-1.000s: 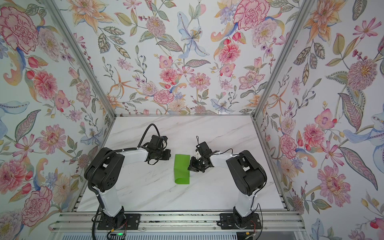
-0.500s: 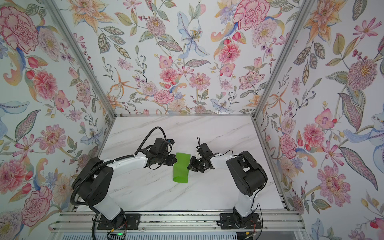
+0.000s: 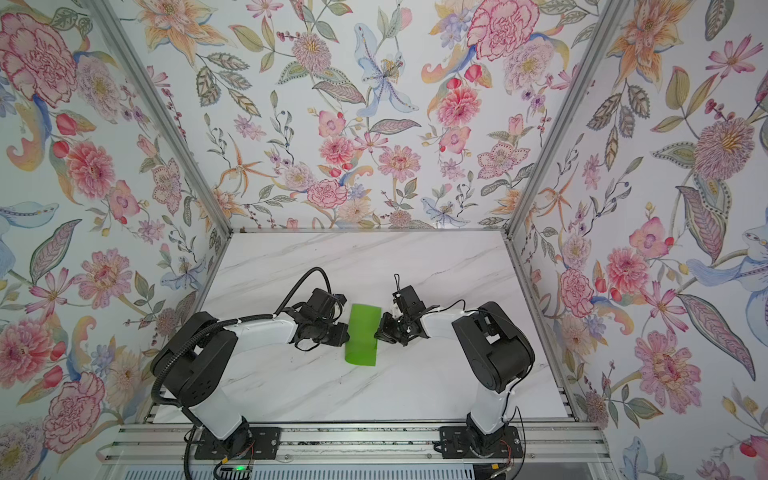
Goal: Fold a paper plane with a square sheet of paper (fold left side to right side)
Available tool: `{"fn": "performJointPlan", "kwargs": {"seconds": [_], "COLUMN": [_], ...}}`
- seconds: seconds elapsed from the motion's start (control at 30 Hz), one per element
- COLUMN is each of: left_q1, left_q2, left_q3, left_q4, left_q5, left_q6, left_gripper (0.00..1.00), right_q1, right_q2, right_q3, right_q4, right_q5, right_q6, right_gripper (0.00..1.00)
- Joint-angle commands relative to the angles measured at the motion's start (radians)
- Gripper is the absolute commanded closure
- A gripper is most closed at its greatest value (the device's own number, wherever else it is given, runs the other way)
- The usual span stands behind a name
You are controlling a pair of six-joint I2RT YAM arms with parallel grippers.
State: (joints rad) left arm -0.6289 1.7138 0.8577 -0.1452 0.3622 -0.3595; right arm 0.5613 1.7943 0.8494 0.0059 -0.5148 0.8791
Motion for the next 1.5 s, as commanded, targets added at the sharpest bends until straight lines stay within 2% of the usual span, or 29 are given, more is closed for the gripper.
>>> {"fn": "performJointPlan", "kwargs": {"seconds": [0.0, 0.07, 0.27, 0.53, 0.87, 1.3, 1.47], "left_q1": [0.006, 0.010, 0.015, -0.016, -0.060, -0.042, -0.027], "left_q2": [0.020, 0.004, -0.061, -0.143, -0.048, -0.021, -0.049], "left_q3": [-0.054, -0.067, -0.057, -0.007, -0.027, -0.087, -0.095], "left_q4": [-0.108, -0.128, -0.182, -0.078, 0.051, -0.158, -0.178], "left_q5": [-0.097, -0.117, -0.148, -0.016, 0.075, -0.144, -0.147], "left_q6": [0.015, 0.022, 0.035, -0.043, -0.082, -0.020, -0.007], "left_gripper": [0.89, 0.89, 0.89, 0.89, 0.88, 0.89, 0.89], "right_q1": [-0.006, -0.036, -0.038, -0.037, -0.037, -0.044, -0.044], "right_q2": [0.045, 0.045, 0.057, 0.064, 0.073, 0.070, 0.076], "right_q3": [-0.045, -0.046, -0.044, -0.040, -0.022, -0.032, -0.028], "right_q4": [-0.090, -0.092, -0.095, -0.095, -0.116, -0.117, -0.118], "right_q5": [0.085, 0.081, 0.058, 0.042, 0.039, 0.045, 0.041], "right_q6": [-0.012, -0.015, -0.022, -0.029, -0.045, -0.046, -0.048], "right_gripper": [1.00, 1.00, 1.00, 1.00, 1.00, 1.00, 1.00]}}
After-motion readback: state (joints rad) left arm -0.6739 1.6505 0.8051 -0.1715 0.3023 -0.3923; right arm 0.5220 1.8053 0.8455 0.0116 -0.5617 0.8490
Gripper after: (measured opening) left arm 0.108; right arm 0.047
